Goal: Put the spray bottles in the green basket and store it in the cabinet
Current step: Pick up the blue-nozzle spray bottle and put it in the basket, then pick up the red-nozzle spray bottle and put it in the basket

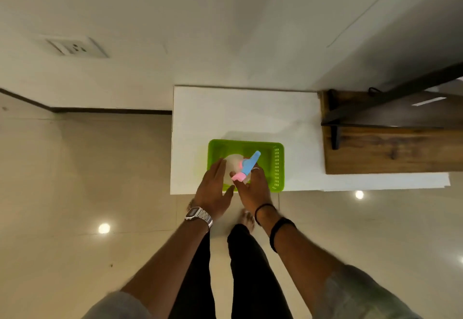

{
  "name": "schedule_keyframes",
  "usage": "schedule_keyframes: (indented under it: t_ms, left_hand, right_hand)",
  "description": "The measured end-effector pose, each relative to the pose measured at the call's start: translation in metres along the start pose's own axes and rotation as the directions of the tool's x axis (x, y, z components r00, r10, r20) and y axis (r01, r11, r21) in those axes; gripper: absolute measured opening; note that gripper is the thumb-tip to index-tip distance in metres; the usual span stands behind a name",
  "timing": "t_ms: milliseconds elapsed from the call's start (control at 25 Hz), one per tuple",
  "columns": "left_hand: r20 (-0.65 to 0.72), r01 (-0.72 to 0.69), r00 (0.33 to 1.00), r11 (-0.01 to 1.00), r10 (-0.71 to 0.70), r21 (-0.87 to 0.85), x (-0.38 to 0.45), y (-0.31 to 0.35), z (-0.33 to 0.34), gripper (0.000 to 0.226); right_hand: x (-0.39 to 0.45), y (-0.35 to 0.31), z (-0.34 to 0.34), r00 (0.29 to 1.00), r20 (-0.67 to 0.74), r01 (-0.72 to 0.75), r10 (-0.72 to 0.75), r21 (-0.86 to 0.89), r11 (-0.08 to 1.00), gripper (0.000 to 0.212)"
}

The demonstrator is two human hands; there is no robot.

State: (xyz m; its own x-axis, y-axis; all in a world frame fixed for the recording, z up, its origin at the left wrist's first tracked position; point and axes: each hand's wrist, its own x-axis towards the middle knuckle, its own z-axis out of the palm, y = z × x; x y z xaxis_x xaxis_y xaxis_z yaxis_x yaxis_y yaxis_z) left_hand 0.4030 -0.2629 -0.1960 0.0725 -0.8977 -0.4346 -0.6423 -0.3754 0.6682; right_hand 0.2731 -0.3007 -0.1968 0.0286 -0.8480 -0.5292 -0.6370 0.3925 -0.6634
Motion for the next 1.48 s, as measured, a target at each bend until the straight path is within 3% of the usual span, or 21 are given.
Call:
schedule_keyframes:
  t_ms: [280, 600, 840, 920, 1000, 1120, 1200, 1480]
  left_hand:
    - [0.098, -0.041, 0.995, 0.998, 0.036, 0.052, 0.034, -0.055, 0.017, 0.075]
    - [0.12, -0.006, 0.993, 0.998, -0.002, 0.069, 0.057, -0.062, 0.018, 0.071]
    - [-0.027, 0.137, 0.99, 0.989, -0.139, -0.056, 0.039, -0.066, 0.009, 0.058]
    - [0.047, 0.201, 0.979, 0.979, -0.2, -0.013, 0.017, -0.065, 0.0, 0.056]
    - [0.208, 0.237, 0.943, 0.963, -0.259, 0.124, -0.007, -0.057, -0.009, 0.055]
    - [0.364, 0.092, 0.905, 0.938, -0.219, 0.334, -0.04, -0.025, -0.02, 0.058]
    - [0.412, -0.022, 0.898, 0.921, -0.152, 0.388, -0.056, 0.005, -0.02, 0.06]
    - [0.59, -0.423, 0.806, 0.741, 0.044, 0.522, -0.11, 0.102, 0.031, 0.057]
  right_hand:
    - [0.063, 0.015, 0.054, 1.0, -0.008, -0.013, 0.013, 0.005, 1.0, 0.038]
    - [0.084, 0.011, 0.08, 0.997, -0.004, -0.071, 0.071, 0.009, 0.997, 0.044]
    - [0.064, 0.008, 0.068, 0.989, -0.005, -0.146, 0.146, 0.02, 0.989, 0.075]
    - [0.033, 0.008, 0.054, 0.983, -0.034, -0.183, 0.182, -0.023, 0.983, 0.076]
    - [-0.005, 0.01, 0.037, 0.979, 0.026, -0.2, 0.205, -0.12, 0.972, 0.075]
    - [-0.07, 0.014, 0.008, 0.961, 0.12, -0.197, 0.251, -0.344, 0.918, 0.077]
    - [-0.11, 0.02, -0.01, 0.964, 0.088, -0.198, 0.251, -0.389, 0.9, 0.077]
    - [-0.229, 0.067, -0.073, 0.909, -0.141, -0.417, 0.393, -0.241, 0.877, 0.073]
